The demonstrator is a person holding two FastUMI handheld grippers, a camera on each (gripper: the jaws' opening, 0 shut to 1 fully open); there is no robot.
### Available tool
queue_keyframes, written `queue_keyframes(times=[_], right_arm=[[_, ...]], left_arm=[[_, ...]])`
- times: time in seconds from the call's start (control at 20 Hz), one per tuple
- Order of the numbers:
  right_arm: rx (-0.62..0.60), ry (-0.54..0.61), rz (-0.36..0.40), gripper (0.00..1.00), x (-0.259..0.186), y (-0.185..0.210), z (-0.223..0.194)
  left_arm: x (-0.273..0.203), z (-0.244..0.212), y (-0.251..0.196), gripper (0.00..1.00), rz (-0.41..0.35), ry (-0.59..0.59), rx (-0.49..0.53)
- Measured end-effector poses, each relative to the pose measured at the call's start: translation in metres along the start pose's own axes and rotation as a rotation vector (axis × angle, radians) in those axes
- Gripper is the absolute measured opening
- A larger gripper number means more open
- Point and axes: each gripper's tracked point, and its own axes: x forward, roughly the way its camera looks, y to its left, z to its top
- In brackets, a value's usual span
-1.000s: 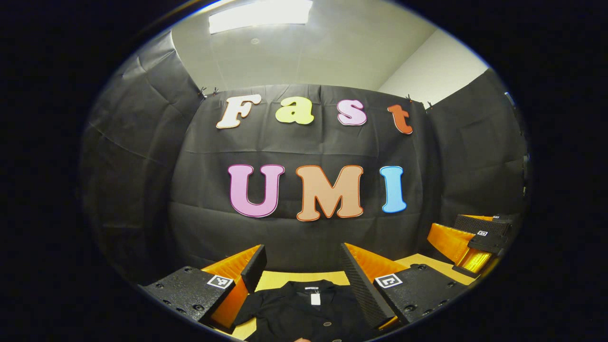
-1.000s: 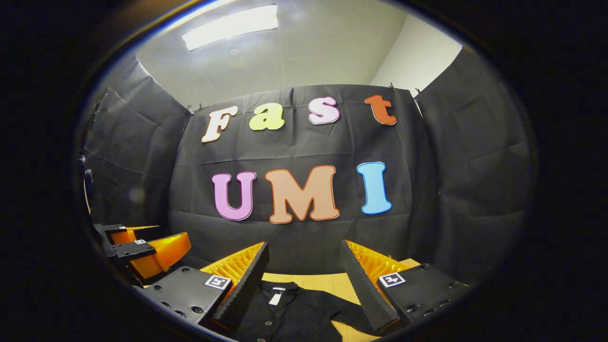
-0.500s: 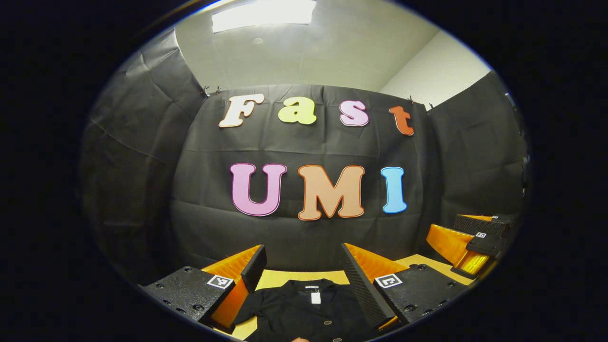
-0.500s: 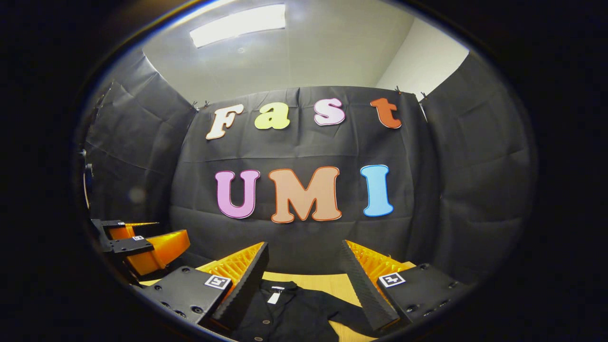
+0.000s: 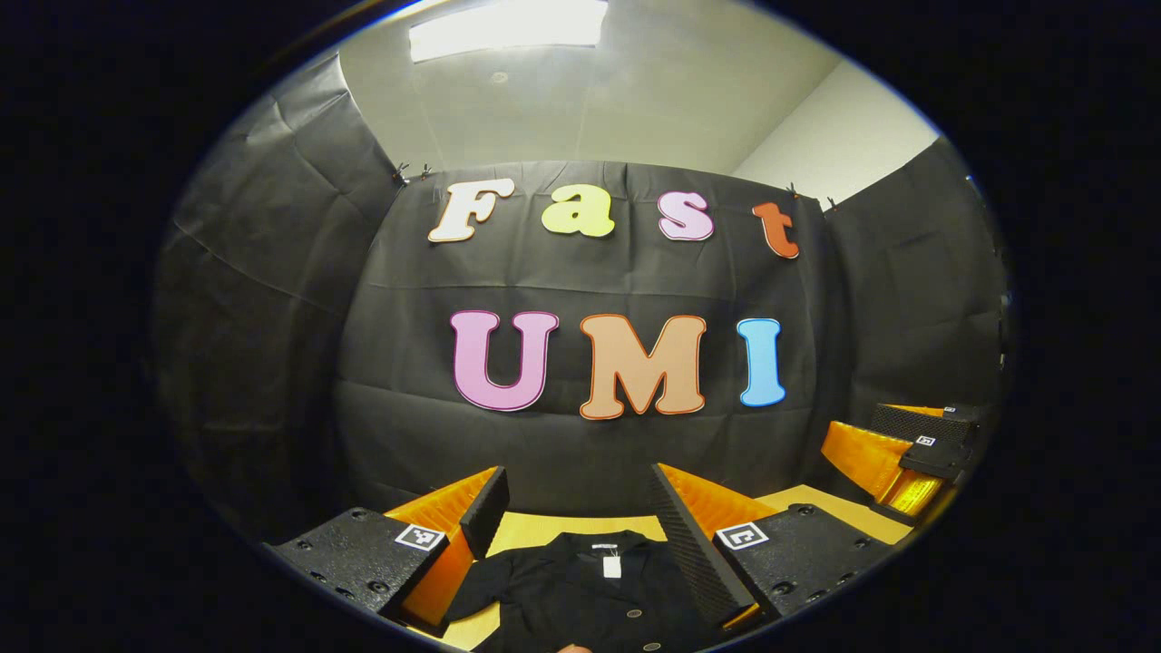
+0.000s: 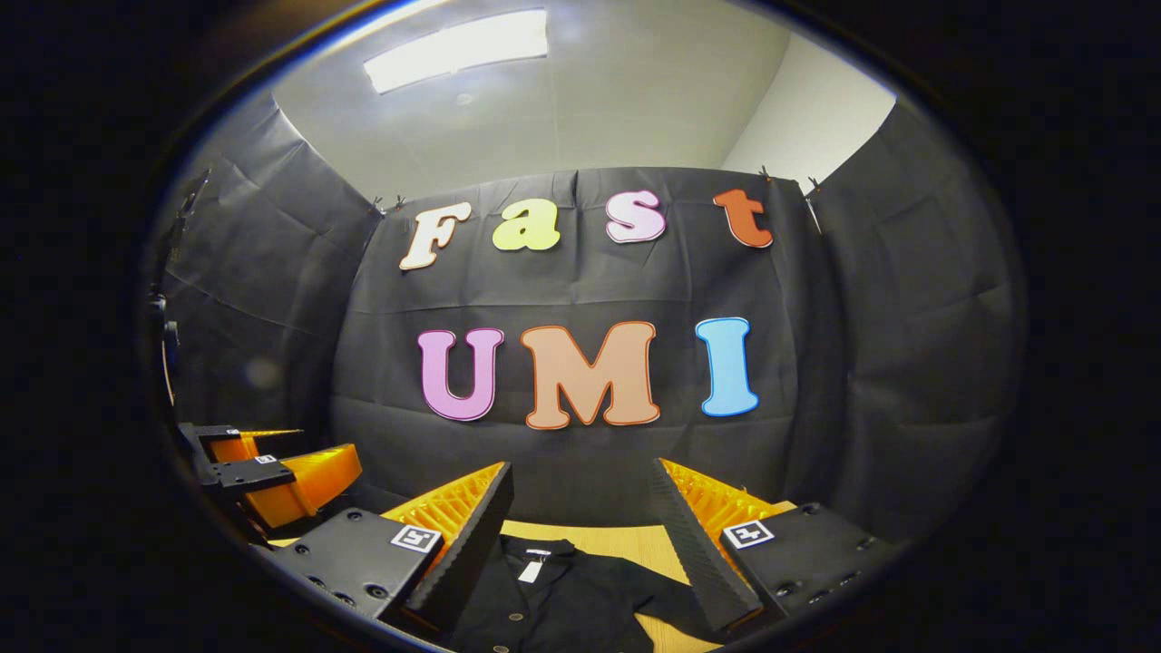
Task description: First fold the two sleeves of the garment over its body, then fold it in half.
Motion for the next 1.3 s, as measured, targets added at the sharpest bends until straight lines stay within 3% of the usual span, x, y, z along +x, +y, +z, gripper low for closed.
queue_keyframes(times=[1.0,1.3], right_arm=[[0.007,0.006,0.031,0.96,-0.003,-0.001,-0.004],[-0.028,0.023,-0.013,0.96,0.004,-0.03,-0.012]], left_arm=[[-0.005,0.001,-0.002,0.92,0.008,-0.005,0.011],[-0.006,0.004,-0.008,0.92,0.011,-0.012,0.015]])
